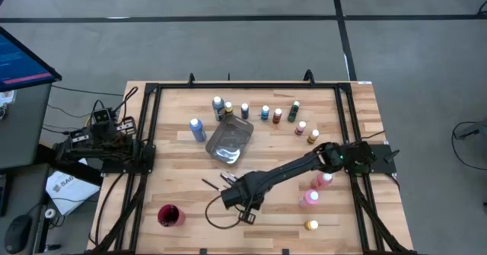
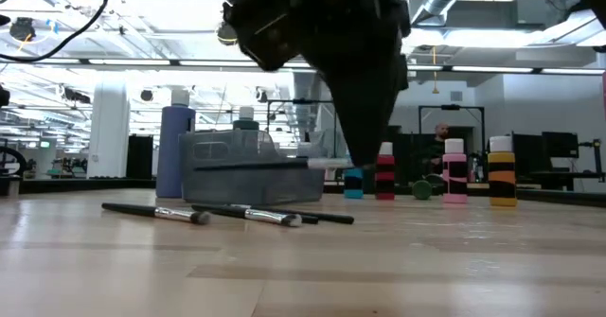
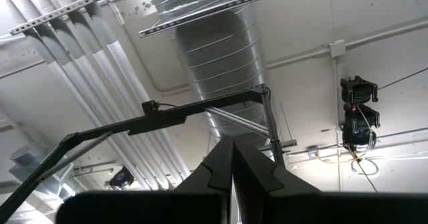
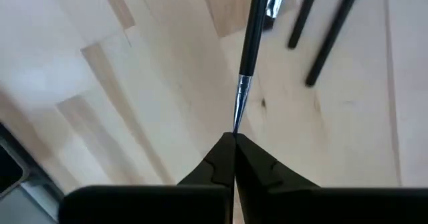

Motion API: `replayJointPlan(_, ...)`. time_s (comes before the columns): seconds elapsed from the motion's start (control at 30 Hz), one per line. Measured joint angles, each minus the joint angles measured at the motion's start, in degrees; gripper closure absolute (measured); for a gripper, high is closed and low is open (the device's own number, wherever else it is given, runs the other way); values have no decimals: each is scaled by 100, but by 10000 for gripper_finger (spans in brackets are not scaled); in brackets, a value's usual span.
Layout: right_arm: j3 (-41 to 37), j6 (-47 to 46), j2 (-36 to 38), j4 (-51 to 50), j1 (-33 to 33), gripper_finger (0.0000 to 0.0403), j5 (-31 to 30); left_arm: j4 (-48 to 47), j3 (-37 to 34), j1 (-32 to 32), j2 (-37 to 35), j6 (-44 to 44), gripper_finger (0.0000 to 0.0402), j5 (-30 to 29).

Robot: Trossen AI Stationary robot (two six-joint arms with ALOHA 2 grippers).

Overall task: Pick & Place Paint Supplies
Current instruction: Put the silver paintbrush into the red cup

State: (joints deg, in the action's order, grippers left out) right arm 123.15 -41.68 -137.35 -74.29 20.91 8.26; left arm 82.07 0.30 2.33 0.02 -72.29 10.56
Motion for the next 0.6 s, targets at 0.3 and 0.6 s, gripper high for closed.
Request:
replayJointPlan(0.3,9,-1683,788,1728,-168,403,1662,1,0,0,0,0,399,-2)
replayJointPlan(0.6,27,-4464,864,6120,-316,403,2443,0,0,0,2,0,399,1)
